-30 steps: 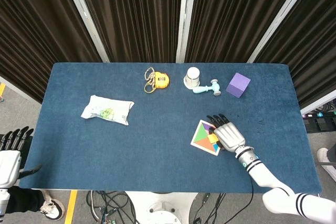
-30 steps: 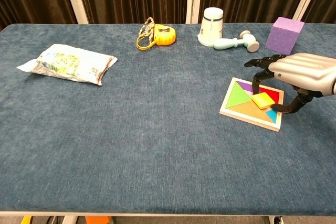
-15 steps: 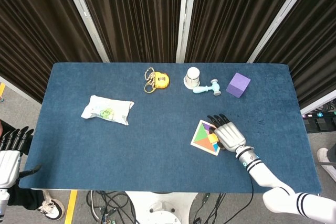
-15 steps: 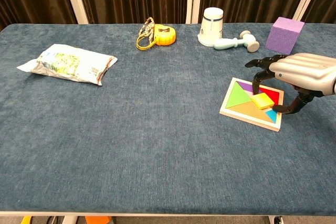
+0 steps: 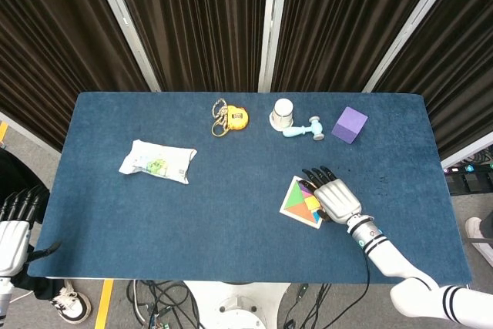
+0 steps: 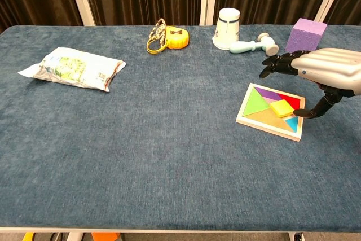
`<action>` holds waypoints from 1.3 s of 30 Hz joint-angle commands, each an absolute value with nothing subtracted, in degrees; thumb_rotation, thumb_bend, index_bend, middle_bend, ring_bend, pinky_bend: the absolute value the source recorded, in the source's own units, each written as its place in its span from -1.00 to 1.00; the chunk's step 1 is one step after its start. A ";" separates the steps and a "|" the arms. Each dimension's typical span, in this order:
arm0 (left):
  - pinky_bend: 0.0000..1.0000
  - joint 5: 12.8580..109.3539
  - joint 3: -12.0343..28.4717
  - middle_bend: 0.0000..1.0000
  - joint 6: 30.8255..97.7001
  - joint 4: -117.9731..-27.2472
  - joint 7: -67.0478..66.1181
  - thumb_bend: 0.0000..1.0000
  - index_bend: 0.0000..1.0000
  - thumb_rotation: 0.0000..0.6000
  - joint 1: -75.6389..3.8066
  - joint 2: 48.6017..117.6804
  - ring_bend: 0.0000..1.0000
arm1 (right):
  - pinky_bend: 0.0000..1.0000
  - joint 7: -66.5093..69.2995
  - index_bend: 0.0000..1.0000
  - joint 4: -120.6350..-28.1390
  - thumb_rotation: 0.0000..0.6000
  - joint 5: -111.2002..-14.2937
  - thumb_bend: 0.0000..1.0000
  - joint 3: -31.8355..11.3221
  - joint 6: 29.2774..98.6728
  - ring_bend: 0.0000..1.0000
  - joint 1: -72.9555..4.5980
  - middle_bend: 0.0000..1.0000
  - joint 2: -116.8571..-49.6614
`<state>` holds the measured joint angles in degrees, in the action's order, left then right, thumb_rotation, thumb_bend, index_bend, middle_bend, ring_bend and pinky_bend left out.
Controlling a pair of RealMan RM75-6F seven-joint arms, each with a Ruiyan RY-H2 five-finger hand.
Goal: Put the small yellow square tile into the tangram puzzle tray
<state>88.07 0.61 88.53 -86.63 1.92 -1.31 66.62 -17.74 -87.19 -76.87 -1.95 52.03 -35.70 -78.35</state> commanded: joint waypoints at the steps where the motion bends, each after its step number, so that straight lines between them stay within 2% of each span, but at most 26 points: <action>1: -0.90 88.04 0.63 -0.92 88.59 -86.65 1.98 -1.00 -0.81 1.00 -1.27 66.58 -1.00 | -1.00 -17.79 -0.74 -87.50 1.00 -76.91 -0.46 -1.56 51.84 -1.00 -35.56 -1.00 -78.11; 3: -0.90 88.06 0.61 -0.92 88.59 -86.64 2.00 -1.00 -0.81 1.00 -1.26 66.55 -1.00 | -1.00 -17.67 -0.75 -87.85 1.00 -76.98 -0.39 -1.15 51.89 -1.00 -35.27 -1.00 -77.87; 9: -0.90 88.09 0.56 -0.92 88.37 -86.61 1.97 -1.00 -0.81 1.00 -1.34 66.64 -1.00 | -1.00 -15.96 -0.75 -89.02 0.99 -77.62 0.03 0.10 52.48 -1.00 -34.00 -1.00 -76.47; 14: -0.90 88.13 0.53 -0.92 88.23 -86.69 1.66 -1.00 -0.81 1.00 -1.42 66.71 -1.00 | -1.00 -14.59 -0.72 -88.49 0.79 -77.99 0.35 0.85 52.44 -1.00 -33.29 -1.00 -76.35; 17: -0.90 88.11 0.55 -0.92 88.23 -86.82 1.50 -1.00 -0.81 1.00 -1.43 66.66 -1.00 | -1.00 -13.97 -0.72 -87.81 0.70 -78.07 0.46 0.96 52.07 -1.00 -33.25 -1.00 -76.77; 21: -0.90 88.04 0.56 -0.92 88.17 -86.82 1.58 -1.00 -0.81 1.00 -1.43 66.61 -1.00 | -1.00 -13.53 -0.72 -86.96 0.67 -78.15 0.53 0.89 51.64 -1.00 -33.38 -1.00 -77.48; 30: -0.90 87.88 0.54 -0.92 87.98 -86.77 1.95 -1.00 -0.81 1.00 -1.44 66.57 -1.00 | -1.00 -14.01 -0.71 -85.89 0.64 -77.52 0.55 0.54 50.35 -1.00 -34.00 -1.00 -78.29; 39: -0.90 87.98 0.49 -0.92 87.97 -86.66 1.99 -1.00 -0.81 1.00 -1.45 66.67 -1.00 | -1.00 -14.00 -0.48 -85.93 0.64 -77.68 0.57 0.81 50.39 -1.00 -33.75 -1.00 -78.22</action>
